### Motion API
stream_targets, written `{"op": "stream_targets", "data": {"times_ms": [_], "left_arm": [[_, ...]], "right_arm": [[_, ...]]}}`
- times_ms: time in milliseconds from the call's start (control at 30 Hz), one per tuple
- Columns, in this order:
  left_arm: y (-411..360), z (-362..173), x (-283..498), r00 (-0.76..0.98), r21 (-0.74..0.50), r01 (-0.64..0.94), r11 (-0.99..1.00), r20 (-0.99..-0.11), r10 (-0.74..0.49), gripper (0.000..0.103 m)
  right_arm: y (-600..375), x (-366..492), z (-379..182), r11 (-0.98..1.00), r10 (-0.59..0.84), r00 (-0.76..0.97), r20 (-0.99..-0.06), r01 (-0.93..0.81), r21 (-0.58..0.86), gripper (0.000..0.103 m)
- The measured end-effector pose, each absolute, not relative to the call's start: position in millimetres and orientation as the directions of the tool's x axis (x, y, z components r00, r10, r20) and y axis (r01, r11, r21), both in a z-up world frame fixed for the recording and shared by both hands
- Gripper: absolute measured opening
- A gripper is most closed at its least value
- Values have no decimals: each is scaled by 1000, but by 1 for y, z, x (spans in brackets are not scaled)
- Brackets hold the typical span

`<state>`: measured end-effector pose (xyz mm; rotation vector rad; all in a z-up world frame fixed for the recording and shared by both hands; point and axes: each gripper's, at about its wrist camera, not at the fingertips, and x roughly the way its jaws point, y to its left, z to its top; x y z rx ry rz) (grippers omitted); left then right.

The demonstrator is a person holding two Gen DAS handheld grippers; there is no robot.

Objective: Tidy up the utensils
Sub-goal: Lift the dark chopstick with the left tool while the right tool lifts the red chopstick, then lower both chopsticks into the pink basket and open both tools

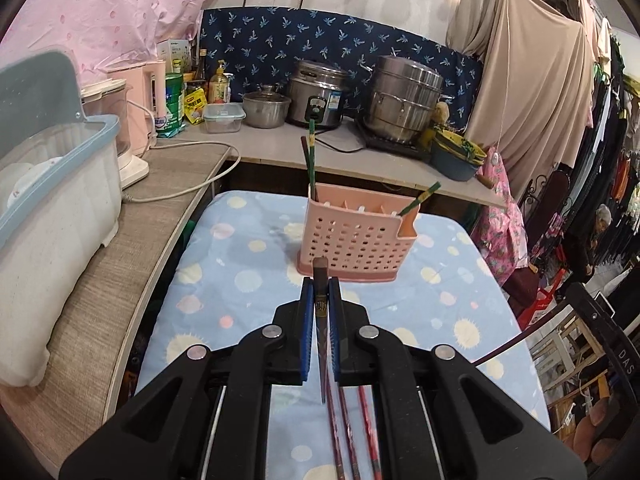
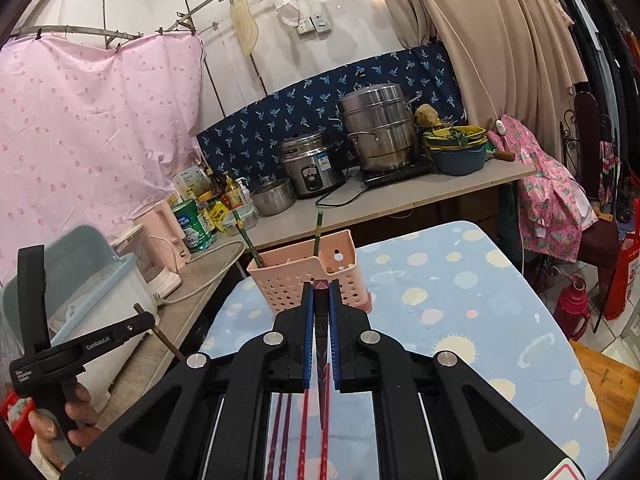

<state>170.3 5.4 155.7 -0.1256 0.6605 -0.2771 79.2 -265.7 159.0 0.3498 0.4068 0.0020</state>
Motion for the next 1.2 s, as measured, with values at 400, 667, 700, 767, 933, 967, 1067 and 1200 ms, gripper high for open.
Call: {"op": "stream_targets", "data": {"times_ms": [400,667,700,767,933,967,1067,1200], "left_arm": [[1,239,221,850,-196,198,961,-453,-267,7],[-5,285,263,904,-217,205,955,-332,-269,7],[-7,287,267,909,-215,204,955,-321,-266,7],[-12,290,278,914,-213,202,956,-309,-262,7],[-24,275,305,911,-195,194,961,-328,-250,7],[-27,269,310,908,-190,192,963,-338,-248,7],[-31,251,323,898,-183,188,965,-366,-244,7],[-32,226,337,878,-188,180,965,-411,-244,7]], "right_arm": [[-272,144,228,919,116,967,-229,-17,394,7],[-270,204,258,926,80,983,-166,-12,378,7],[-270,211,259,926,77,983,-164,-10,378,7],[-269,226,258,928,68,984,-167,-1,372,7],[-269,261,243,938,54,977,-208,22,347,7],[-270,267,238,938,53,974,-219,27,347,7],[-270,281,223,937,53,966,-253,39,346,7],[-268,294,200,940,57,953,-298,49,337,7]]}}
